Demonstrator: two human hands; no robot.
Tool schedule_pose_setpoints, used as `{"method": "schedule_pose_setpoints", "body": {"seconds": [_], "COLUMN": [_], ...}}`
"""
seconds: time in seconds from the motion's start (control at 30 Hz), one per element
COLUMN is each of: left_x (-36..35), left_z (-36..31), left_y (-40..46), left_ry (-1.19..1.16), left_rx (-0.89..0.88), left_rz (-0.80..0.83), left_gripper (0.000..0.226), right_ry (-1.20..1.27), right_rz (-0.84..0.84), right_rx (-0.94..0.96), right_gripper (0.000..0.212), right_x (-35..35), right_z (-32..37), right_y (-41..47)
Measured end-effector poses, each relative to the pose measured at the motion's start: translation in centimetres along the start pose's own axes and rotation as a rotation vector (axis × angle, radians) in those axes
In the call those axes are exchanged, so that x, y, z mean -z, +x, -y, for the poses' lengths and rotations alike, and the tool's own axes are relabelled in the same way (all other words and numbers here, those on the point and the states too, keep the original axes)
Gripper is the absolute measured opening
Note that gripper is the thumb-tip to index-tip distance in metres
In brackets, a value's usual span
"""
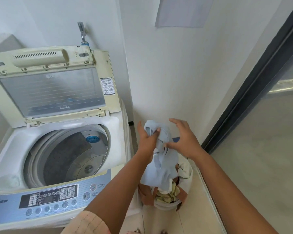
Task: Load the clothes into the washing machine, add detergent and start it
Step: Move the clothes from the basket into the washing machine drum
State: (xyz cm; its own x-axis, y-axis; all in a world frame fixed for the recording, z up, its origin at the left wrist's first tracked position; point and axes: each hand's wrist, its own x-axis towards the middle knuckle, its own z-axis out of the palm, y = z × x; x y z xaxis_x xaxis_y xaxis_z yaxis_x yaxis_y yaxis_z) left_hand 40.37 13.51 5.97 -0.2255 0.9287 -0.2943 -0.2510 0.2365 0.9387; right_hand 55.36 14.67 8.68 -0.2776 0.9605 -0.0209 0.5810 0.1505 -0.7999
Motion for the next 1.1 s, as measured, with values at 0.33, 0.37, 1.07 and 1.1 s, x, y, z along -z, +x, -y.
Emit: {"method": "schedule_pose_setpoints", "body": {"seconds": [0.33,0.37,1.07,1.1], "left_x": [-0.8,-0.7,-1.2,-1.2], "left_z": [-1.0,-0.7,0.2,0.3], "left_y": [0.1,0.0,0.4,0.3], "left_ry": [0.882,0.974,0.004,0.054], "left_rx": [-0.305,-0.453,-0.040,-0.022], "left_rz": [-0.037,0.075,0.333,0.360], "left_gripper": [0.083,0.088,0.025,0.020], "right_ry": [-0.163,-0.221,0.219,0.235], "right_rz": [-0.121,-0.113,-0.067,-0.088], "right_rx": [-0.048,-0.046,-0.029,-0.043], "right_gripper": [0.049,0.050,0.071,0.063], "right_x": [-3.5,-3.4,1.1,1.0], "right_z": [-0.9,-0.6,-3.3,-3.3], "right_y": [-0.6,-0.3,-0.7,-0.5]}}
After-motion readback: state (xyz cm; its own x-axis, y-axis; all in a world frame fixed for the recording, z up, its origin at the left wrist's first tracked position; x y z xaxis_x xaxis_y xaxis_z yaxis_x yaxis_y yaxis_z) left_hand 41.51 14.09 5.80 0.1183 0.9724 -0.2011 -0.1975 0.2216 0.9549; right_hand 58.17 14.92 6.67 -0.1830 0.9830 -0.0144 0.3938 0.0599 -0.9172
